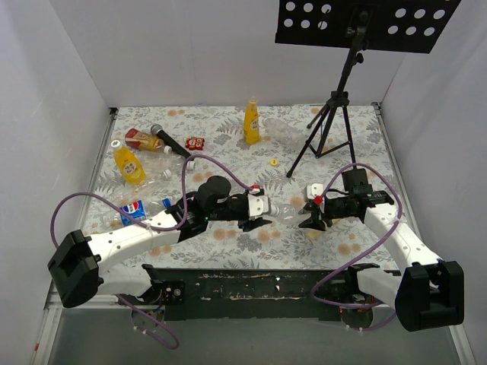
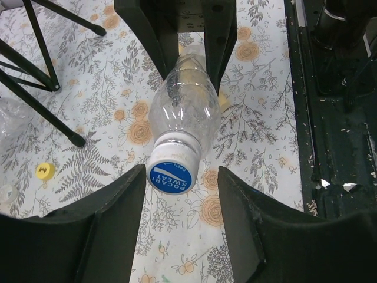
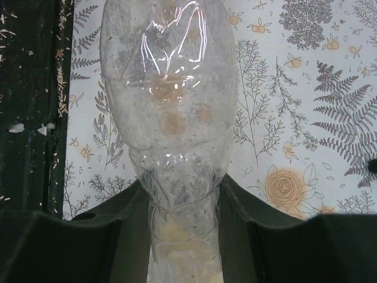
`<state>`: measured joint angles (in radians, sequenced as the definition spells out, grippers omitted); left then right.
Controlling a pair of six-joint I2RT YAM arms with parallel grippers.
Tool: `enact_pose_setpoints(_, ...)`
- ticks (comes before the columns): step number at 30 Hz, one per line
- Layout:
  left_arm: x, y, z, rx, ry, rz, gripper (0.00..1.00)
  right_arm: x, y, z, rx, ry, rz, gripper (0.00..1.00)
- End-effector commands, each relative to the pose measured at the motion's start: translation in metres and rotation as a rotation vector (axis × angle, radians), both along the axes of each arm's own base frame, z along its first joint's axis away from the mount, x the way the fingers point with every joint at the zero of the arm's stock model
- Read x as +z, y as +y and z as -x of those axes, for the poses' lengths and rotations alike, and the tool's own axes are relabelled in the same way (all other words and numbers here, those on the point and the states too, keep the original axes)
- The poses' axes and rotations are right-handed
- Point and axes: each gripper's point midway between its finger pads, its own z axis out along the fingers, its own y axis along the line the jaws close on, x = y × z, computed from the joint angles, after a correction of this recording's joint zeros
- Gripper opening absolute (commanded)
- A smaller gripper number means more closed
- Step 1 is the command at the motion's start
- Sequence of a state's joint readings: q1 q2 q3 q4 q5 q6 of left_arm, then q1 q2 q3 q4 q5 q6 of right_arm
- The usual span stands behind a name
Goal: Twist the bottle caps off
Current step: Unscrew the bottle cap from the plastic bottle.
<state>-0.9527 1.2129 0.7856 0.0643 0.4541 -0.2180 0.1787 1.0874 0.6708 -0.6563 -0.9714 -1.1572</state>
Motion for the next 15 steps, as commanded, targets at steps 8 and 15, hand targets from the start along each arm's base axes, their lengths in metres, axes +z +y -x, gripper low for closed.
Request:
enact_pose_setpoints(8, 0.027, -0.010, -0.006, 0.018, 0.022, 0.057, 0.17, 0.001, 0.002, 0.003, 0.017, 0.010, -0.019, 0.11)
enact_pose_setpoints(15, 0.033, -0.008, -0.006, 0.208, 0.367, 0.070, 0.00, 0.001, 0.002, 0.003, 0.017, 0.013, -0.017, 0.11)
